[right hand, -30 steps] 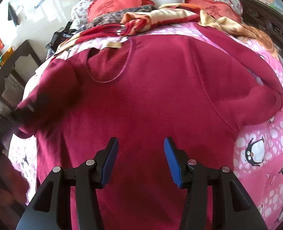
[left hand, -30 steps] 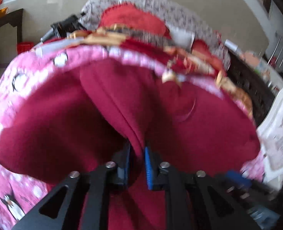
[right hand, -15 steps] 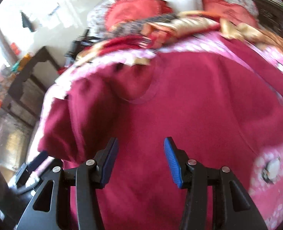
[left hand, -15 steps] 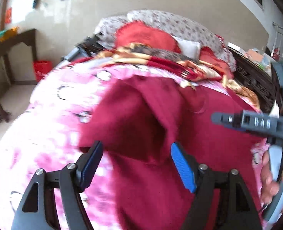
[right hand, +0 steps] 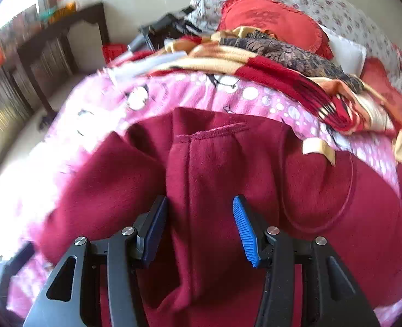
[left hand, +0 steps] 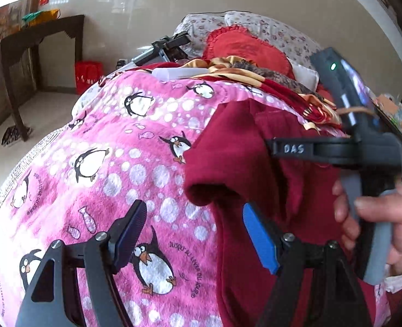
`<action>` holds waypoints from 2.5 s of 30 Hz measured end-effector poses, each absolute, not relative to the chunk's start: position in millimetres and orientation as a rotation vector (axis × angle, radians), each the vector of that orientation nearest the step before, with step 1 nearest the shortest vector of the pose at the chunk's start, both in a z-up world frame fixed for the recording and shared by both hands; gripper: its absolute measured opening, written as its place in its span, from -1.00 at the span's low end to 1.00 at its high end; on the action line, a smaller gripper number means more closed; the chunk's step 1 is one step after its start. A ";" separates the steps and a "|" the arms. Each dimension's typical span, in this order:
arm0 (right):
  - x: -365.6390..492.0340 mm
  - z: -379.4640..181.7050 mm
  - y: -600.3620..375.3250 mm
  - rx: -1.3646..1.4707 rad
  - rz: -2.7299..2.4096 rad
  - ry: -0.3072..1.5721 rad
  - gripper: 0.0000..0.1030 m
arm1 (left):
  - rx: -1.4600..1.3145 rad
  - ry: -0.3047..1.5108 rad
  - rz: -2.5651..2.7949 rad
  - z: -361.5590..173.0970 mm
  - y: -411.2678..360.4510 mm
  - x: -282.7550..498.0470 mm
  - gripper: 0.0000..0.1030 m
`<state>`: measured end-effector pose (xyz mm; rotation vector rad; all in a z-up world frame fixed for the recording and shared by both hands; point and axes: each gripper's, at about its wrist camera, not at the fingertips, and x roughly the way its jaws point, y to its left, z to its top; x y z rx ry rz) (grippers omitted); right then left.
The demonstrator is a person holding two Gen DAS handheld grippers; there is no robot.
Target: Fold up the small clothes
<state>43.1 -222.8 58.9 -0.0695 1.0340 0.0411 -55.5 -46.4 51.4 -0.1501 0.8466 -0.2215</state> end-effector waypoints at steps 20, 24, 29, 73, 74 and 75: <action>-61.6 150.2 -390.2 0.327 -0.152 0.718 -1.00 | -0.075 0.928 -0.183 34.6 -76.4 -55.9 0.49; -72.3 145.0 -417.9 0.350 -0.187 0.727 -1.00 | -0.063 0.943 -0.187 32.0 -87.6 -57.0 0.49; -91.2 126.3 -447.3 0.368 -0.251 0.747 -1.00 | -0.023 0.953 -0.162 25.2 -95.1 -53.7 0.50; 29.1 67.8 -294.1 -0.173 0.145 0.870 -1.00 | -0.138 0.926 -0.216 18.5 -75.9 -27.2 0.50; 33.2 63.4 -298.7 -0.155 0.116 0.891 -1.00 | -0.129 0.931 -0.216 19.7 -76.9 -27.4 0.50; 38.3 55.8 -303.4 -0.115 0.106 0.934 -1.00 | -0.123 0.934 -0.218 21.0 -76.4 -27.9 0.50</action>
